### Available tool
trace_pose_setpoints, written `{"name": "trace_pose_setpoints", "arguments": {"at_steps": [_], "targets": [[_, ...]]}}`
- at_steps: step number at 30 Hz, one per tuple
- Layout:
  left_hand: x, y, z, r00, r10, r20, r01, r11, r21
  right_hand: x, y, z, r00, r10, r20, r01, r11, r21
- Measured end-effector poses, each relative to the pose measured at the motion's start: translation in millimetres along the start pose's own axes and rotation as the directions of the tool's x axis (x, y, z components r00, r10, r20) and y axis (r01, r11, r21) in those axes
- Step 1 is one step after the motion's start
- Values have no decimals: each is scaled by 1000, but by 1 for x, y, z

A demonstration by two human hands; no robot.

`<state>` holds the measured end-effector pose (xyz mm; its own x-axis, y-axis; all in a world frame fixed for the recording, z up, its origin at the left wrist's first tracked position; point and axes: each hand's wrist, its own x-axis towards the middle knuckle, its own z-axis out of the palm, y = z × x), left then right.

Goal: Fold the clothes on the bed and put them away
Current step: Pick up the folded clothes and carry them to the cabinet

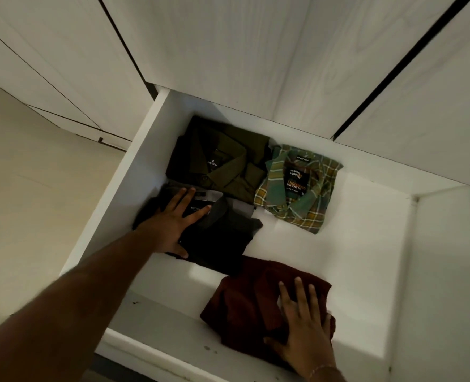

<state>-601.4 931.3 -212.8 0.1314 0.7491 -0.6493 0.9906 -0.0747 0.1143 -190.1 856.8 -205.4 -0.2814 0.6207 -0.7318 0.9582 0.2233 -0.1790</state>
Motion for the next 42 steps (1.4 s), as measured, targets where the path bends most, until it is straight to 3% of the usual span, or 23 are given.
{"name": "trace_pose_setpoints", "arguments": {"at_steps": [7,11,15,18,20,27,33,36,39,40,42], "targets": [[-2,-2,-11,999,13,44,-17,995,97,-3,1,-1,999,53,11,-53,999,-11],[-13,20,-13,993,-121,6,119,984,132,-4,1,-8,999,28,26,-27,999,-28],[-47,36,3,977,-206,-46,205,979,-19,-17,-13,-25,996,-33,-82,29,998,-51],[-46,31,8,979,-203,1,203,975,-91,-7,-36,-28,994,-108,34,111,989,-99],[-32,29,4,980,-198,24,200,971,-133,5,-37,-23,994,-66,92,74,994,-80],[-18,23,13,988,-153,7,151,973,-175,19,47,-43,975,220,-7,-220,975,6],[-27,23,28,997,-69,-26,63,979,-194,37,65,-64,990,139,7,-139,990,-19],[-25,31,29,990,-140,-31,123,936,-329,45,47,-58,995,99,-25,-99,995,-10],[-16,43,21,944,-317,-90,227,823,-521,57,33,-61,998,59,-36,-59,998,-4],[-14,48,21,898,-416,-140,262,764,-589,60,30,-63,998,46,-41,-46,999,-16],[-10,62,24,741,-644,-188,327,591,-738,67,25,-67,998,36,-47,-38,998,-40]]}}
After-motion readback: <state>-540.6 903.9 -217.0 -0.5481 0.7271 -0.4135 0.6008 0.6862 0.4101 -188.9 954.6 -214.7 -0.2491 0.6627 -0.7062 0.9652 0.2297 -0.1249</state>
